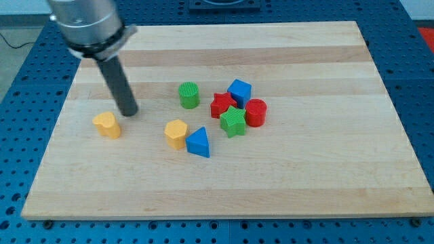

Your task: Place yellow hexagon to the bottom of the yellow heart

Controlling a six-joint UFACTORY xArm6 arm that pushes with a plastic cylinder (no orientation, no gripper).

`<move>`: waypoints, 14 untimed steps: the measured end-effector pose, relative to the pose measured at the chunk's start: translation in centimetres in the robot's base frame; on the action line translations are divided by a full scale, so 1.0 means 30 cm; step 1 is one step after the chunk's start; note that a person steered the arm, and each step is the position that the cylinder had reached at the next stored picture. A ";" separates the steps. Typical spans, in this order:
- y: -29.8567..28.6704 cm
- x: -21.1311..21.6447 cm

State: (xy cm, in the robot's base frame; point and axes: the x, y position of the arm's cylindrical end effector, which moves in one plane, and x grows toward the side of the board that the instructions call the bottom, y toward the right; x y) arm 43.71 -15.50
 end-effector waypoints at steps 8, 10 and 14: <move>0.199 0.216; 0.025 0.212; 0.085 0.443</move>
State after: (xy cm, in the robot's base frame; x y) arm 56.99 -12.95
